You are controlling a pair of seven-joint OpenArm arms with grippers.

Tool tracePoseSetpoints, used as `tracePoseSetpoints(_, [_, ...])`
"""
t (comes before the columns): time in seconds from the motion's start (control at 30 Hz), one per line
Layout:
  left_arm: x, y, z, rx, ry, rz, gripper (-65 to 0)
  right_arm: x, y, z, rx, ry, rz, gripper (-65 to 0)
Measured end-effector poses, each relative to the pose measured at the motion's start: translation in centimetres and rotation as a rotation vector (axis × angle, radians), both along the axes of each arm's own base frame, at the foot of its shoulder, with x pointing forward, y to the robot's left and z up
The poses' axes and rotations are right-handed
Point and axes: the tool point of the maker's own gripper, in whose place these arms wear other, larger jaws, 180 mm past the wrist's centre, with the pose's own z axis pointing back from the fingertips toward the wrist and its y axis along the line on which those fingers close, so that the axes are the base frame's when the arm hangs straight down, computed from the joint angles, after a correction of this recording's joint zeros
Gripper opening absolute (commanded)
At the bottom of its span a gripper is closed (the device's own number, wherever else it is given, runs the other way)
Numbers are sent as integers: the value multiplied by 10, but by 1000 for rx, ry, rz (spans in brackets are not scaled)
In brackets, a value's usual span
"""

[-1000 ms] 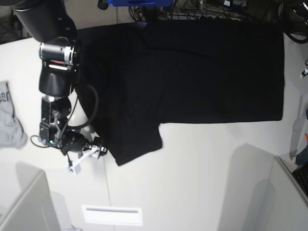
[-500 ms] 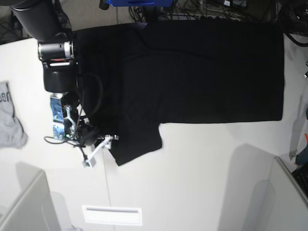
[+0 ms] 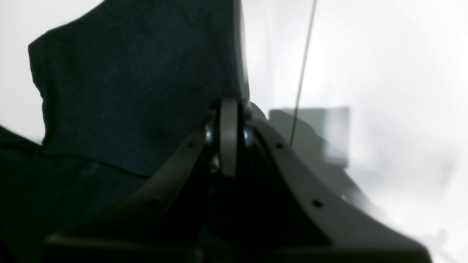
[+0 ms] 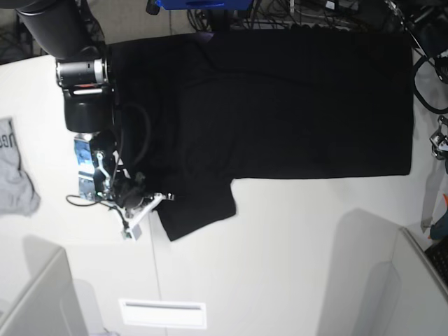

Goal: Fold the T-shirt properly
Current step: 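Grasp the shirt's side edges with both grippers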

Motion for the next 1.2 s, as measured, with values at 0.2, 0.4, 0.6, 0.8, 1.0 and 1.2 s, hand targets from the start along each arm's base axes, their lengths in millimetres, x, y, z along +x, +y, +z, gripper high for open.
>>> tracePoseSetpoints(0.2, [46,-37,-17,-58,12,-99,-275,0,0,0,3,0,-1,-650])
tracePoseSetpoints(0.4, [71,-53,-37,-56,35,-141,-275,0,1,0,3,0,0,-650])
tracePoseSetpoints(0.6, [73,-46,-49,-96,54,-87,-275,0,0,0,2,0,0,-650])
tracePoseSetpoints(0.8, [79,-54,-50,-90,65,-121,-276,0,0,0,3,0,-1,-650])
tracePoseSetpoints(1.0, [83,-65,-54,-84,77,-159,-459,1,0,1,4,-4,-2,-650])
tracePoseSetpoints(1.2, [80,-66,-57,-83,92,-167,-650,1,-2,1,0,-4,-4,-650])
